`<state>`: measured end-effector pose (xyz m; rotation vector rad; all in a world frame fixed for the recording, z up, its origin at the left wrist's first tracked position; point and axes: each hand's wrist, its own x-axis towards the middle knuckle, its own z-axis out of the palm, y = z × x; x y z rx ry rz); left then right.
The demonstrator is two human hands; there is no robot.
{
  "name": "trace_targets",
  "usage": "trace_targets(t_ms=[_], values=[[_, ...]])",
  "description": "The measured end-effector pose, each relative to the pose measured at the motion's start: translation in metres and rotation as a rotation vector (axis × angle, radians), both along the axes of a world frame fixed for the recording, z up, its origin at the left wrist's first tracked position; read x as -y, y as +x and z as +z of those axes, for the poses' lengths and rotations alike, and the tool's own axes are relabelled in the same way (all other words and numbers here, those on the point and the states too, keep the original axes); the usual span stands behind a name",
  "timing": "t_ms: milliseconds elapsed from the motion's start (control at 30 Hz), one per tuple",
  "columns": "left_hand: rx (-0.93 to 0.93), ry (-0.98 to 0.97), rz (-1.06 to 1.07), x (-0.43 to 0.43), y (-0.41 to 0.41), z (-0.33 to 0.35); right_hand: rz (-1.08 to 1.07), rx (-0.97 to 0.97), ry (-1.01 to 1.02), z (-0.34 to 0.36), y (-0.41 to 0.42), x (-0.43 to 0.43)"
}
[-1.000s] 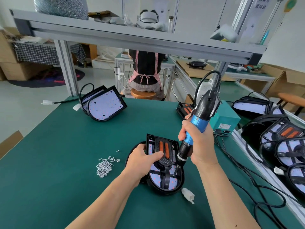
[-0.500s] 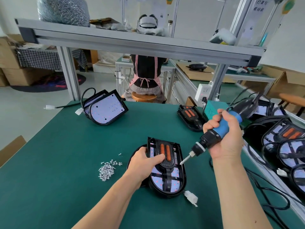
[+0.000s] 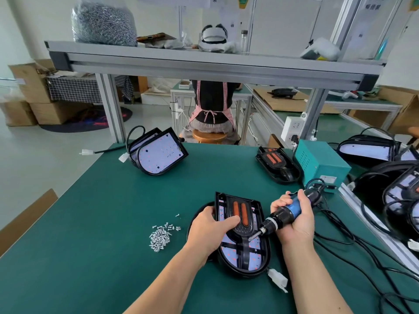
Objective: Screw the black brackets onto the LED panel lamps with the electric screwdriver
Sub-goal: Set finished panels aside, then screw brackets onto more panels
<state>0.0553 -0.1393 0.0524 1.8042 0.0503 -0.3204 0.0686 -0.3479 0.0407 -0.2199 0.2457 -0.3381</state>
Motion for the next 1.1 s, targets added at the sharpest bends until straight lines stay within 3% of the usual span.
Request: trace_targets(t_ms=[200,400,533,833,1100], values=[[0.075,0.118,0.000,-0.004,0.000,0.001,-0.011,0.012,-0.032,-0.001,0.002,-0.001],[0.369,0.516,0.365,-0.040,0.020,0.006,-0.023,0.010,-0.035,-0.004,0.004,0.000],[0.280,0.750,0.205,-0.068,0.038,-0.001,-0.027,0.014,-0.043,-0.004,0.004,0.000],[0.238,0.787,0.054,-0.080,0.047,0.003,-0.043,0.014,-0.044,-0.005,0.005,0.001],[0.318,0.922,0.003,-0.079,0.046,-0.001,-0.033,0.025,-0.026,-0.004,0.004,0.001]])
